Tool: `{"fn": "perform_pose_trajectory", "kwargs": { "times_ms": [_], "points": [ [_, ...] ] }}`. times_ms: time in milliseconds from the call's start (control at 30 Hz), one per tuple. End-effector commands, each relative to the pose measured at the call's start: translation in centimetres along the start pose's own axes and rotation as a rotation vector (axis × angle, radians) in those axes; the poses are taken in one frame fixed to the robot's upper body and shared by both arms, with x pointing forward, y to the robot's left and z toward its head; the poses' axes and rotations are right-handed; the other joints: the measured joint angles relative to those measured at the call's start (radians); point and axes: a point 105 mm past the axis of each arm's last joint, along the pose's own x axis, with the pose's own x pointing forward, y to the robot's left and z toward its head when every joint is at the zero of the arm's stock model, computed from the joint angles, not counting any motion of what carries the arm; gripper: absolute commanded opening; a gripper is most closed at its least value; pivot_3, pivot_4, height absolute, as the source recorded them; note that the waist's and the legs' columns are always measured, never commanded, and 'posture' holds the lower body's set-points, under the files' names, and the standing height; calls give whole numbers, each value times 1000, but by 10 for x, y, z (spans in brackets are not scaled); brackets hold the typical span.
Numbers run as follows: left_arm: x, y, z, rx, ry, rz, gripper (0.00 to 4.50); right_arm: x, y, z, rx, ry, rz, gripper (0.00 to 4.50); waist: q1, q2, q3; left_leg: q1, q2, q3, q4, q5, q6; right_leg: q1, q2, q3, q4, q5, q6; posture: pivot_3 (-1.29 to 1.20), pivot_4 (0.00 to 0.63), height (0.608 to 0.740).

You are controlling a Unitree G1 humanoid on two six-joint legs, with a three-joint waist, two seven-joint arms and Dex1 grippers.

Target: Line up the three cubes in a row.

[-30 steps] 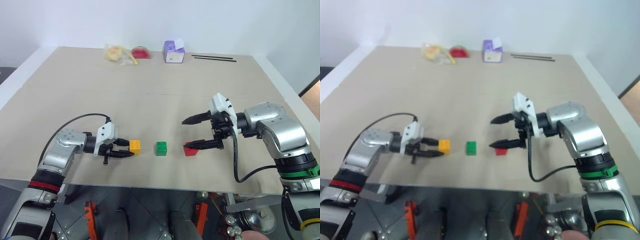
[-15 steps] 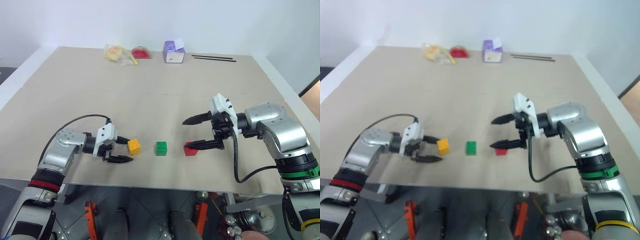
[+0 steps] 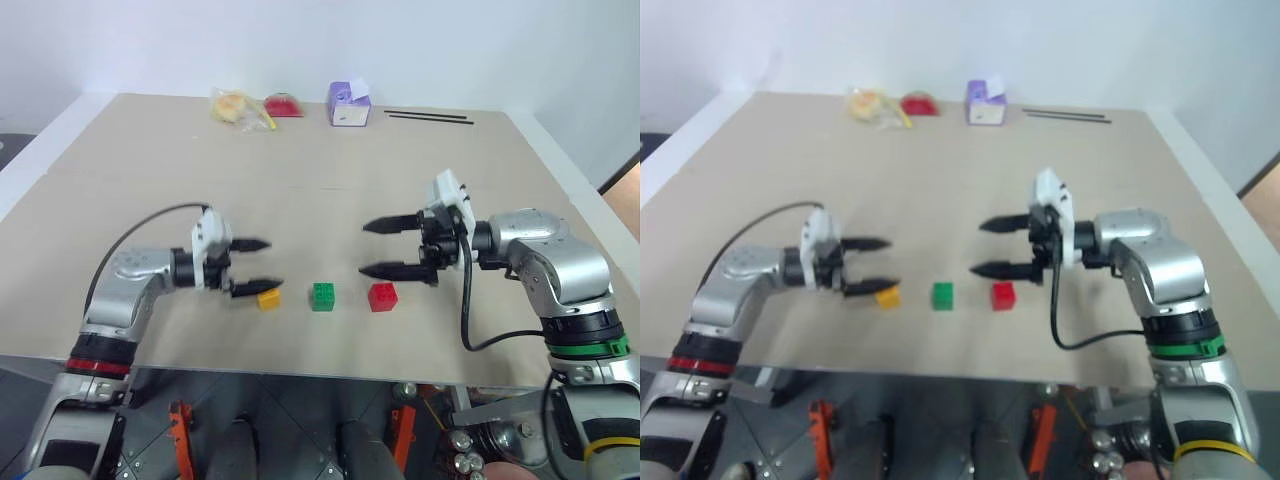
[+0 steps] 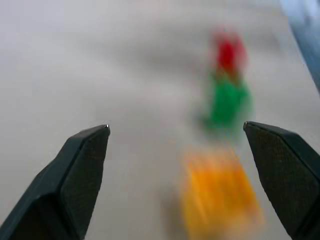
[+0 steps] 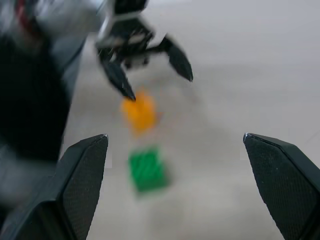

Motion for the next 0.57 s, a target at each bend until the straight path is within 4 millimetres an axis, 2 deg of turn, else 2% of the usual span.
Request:
{"fn": "perform_pose_trajectory", "kwargs": {
  "times_ms": [33, 100, 167, 300, 367, 433, 500, 567],
  "points": [
    [-5, 25, 34, -13, -200, 373, 4434, -10, -27, 3, 23, -102, -302, 4500, 1, -1, -1, 0, 0, 0, 0, 0, 0, 1, 0, 0, 0, 0, 0, 0, 150, 740],
    [-7, 28, 33, -32, -232, 514, 4434, -12, -37, -1, 51, -137, -428, 4500, 1, -1, -1, 1, 0, -1, 0, 0, 0, 2, 0, 0, 0, 0, 2, 0, 150, 740],
    [-17, 36, 26, -84, -274, 733, 4434, -17, -53, -8, 82, -188, -627, 4500, 0, -1, -1, 1, 0, -1, 0, 0, 0, 1, 0, 0, 0, 1, 2, 0, 150, 740],
    [-46, 45, -9, -93, -185, 1095, 4434, -28, -69, -30, 100, -266, -930, 4500, 0, -1, -1, 1, 0, -1, 0, 0, 0, 1, 1, 0, 0, 3, 4, 0, 150, 740],
    [-56, 46, -21, -120, -173, 1187, 4434, -36, -75, -47, 123, -266, -1051, 4500, 0, -1, -2, 1, 0, -2, 0, 1, 1, 1, 2, 1, 0, 3, 2, 0, 150, 740],
    [-60, 46, -29, -74, -132, 1218, 4434, -41, -80, -64, 125, -242, -1143, 4500, 1, -1, -2, 1, 0, -2, 0, 2, 1, 2, 2, 1, -1, 4, 1, 0, 150, 740],
    [-61, 48, -45, -8, -42, 1226, 4434, -39, -81, -81, 125, -222, -1211, 4500, 1, -1, -2, 1, 0, -2, 0, 3, 1, 2, 2, 1, -1, 5, 0, 0, 150, 740],
    [-64, 51, -55, -16, -15, 1240, 4434, -35, -81, -90, 131, -221, -1236, 4500, 1, -1, -2, 2, 0, -2, 0, 3, 1, 2, 2, 1, -1, 6, -2, 0, 150, 740]
  ]
}}
